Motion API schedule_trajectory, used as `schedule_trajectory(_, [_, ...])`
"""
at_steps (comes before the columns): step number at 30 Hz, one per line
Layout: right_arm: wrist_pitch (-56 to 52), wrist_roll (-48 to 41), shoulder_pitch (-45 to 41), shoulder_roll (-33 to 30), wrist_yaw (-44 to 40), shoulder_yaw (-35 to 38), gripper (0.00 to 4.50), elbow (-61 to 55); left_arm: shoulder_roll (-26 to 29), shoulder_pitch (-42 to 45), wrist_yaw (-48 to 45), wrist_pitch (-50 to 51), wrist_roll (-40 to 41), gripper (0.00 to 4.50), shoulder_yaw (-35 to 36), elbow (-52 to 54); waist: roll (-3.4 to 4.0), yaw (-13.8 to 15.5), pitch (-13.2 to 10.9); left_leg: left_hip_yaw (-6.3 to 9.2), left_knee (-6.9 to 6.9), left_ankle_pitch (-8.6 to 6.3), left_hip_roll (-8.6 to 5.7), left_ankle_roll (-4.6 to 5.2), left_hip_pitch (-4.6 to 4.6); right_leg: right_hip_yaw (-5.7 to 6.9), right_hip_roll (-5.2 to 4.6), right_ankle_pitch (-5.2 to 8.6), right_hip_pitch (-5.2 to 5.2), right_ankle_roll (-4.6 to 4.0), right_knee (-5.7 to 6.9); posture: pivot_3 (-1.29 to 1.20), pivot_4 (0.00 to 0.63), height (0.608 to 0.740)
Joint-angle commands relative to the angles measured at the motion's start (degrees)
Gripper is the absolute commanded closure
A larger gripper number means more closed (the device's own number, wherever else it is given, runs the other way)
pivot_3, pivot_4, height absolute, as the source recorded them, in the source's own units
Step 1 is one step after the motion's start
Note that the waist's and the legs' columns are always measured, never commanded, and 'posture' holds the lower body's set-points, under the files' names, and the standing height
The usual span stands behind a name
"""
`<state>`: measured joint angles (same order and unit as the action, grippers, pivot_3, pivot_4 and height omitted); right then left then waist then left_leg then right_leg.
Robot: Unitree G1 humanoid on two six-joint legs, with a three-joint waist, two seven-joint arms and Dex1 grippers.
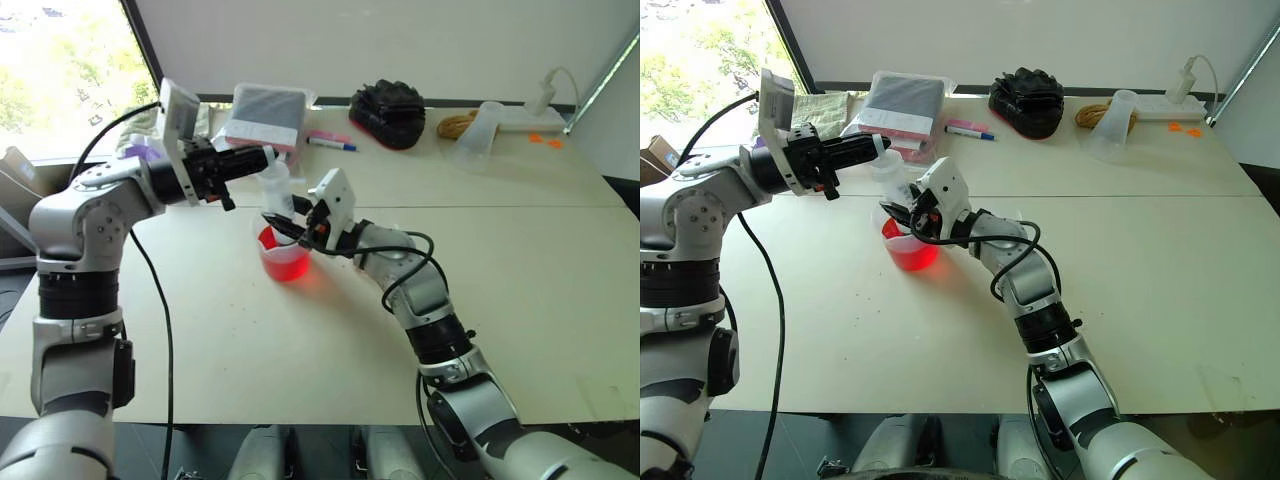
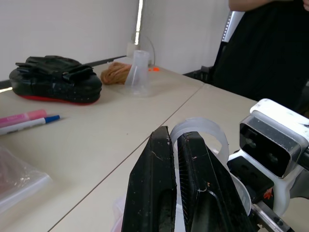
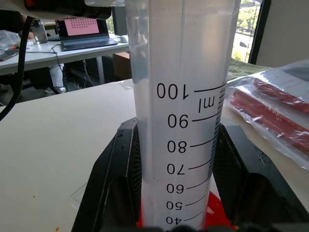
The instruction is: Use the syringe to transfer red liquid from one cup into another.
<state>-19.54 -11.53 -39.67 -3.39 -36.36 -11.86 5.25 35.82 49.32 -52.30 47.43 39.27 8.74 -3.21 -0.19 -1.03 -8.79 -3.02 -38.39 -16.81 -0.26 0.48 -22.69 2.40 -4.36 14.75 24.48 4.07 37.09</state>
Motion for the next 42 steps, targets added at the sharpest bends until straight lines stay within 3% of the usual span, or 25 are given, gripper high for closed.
schedule_trajectory(1, [0.5,-0.6,-0.2,1.4,-1.3,-2.1,3.06,-2.1,0.0,4.2,0.9,-1.0,2.1,4.47,3.2,1.2,0.0,0.0,0.0,0.0,0.0,0.0,0.0,0.0,0.0,0.0,0.0,0.0,0.0,0.0,0.0,0.0,0.15,0.74])
schedule_trajectory(42, [1.7,0.7,3.5,4.7,-0.3,-3.1,3.06,2.5,1.3,7.4,1.1,-0.2,1.4,4.47,3.2,-0.5,0.0,-0.1,0.0,0.0,0.0,0.01,0.0,-0.02,0.02,-0.01,0.01,0.0,0.0,0.0,0.02,0.0,0.15,0.74])
